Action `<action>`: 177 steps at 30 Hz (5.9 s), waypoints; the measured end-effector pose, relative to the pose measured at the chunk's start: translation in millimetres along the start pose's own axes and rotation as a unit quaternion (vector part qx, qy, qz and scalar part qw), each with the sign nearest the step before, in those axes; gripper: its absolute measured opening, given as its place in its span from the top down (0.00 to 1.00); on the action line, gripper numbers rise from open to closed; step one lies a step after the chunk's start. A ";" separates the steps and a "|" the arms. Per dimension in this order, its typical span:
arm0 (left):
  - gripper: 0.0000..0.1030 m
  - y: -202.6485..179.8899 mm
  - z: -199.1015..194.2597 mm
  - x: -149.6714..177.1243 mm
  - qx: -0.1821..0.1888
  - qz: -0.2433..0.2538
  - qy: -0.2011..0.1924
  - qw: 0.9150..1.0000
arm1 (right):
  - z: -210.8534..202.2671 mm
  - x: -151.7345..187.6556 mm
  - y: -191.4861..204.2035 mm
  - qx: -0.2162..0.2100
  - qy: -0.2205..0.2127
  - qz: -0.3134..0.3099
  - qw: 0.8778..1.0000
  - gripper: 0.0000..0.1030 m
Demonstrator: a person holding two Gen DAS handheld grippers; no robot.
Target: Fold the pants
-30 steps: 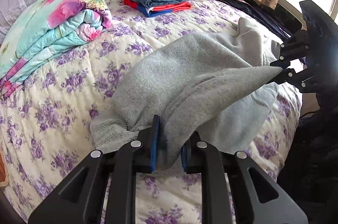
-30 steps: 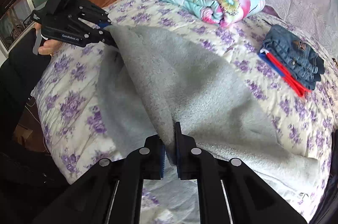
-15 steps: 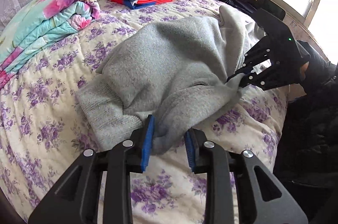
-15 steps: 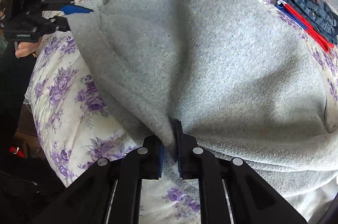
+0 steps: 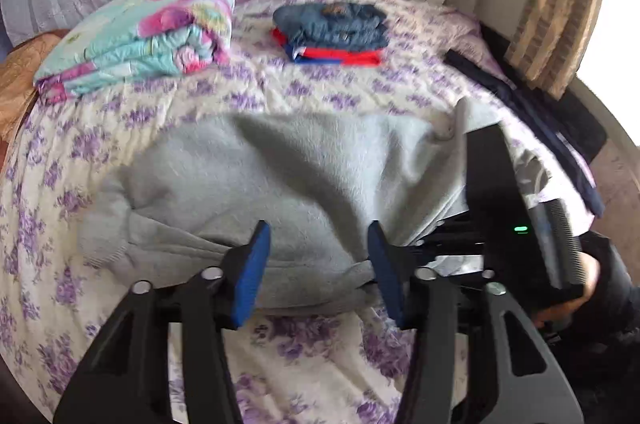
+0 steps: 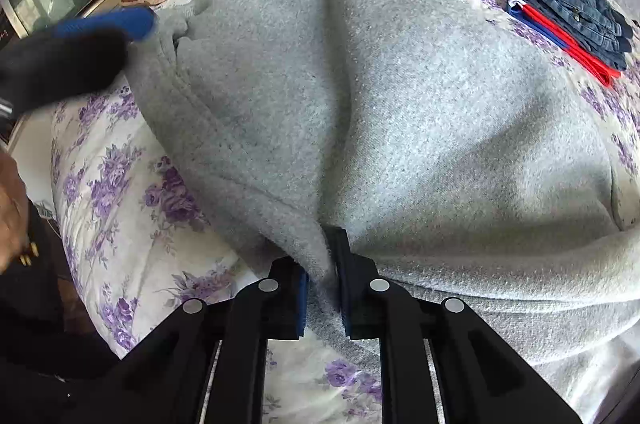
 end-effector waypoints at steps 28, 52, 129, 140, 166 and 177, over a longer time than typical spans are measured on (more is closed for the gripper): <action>1.00 13.3 60.4 31.7 -0.029 -0.017 0.012 0.999 | -83.5 13.8 -375.6 0.292 0.199 0.449 0.821 0.32; 1.00 13.3 59.3 31.5 -0.032 -0.011 0.010 0.999 | -117.0 121.0 -399.6 0.061 -0.017 0.545 0.836 0.51; 0.99 -75.8 104.7 12.1 0.042 0.040 0.097 0.994 | -213.8 91.3 -277.3 0.145 -0.168 0.301 0.927 0.47; 0.99 -67.8 98.4 22.0 0.076 0.019 0.080 0.994 | -46.4 -102.1 -165.8 0.083 -0.007 0.078 0.994 0.54; 0.99 -72.0 98.3 20.5 0.042 0.039 0.071 0.996 | 35.4 -96.4 -90.6 -0.049 0.067 0.027 0.996 0.84; 0.99 -70.6 97.4 19.1 0.043 0.033 0.071 0.996 | 70.1 -144.6 -133.2 0.002 0.070 0.054 0.996 0.88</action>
Point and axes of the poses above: each gripper's, at about its wrist camera, not at the fingertips, and z roughly the way its jaws point, y to its left, x to its underside, the point moved 10 cm from there along z, roughly the way its jaws point, and after that the axes turned 3 degrees about y, right-handed, at the moved point
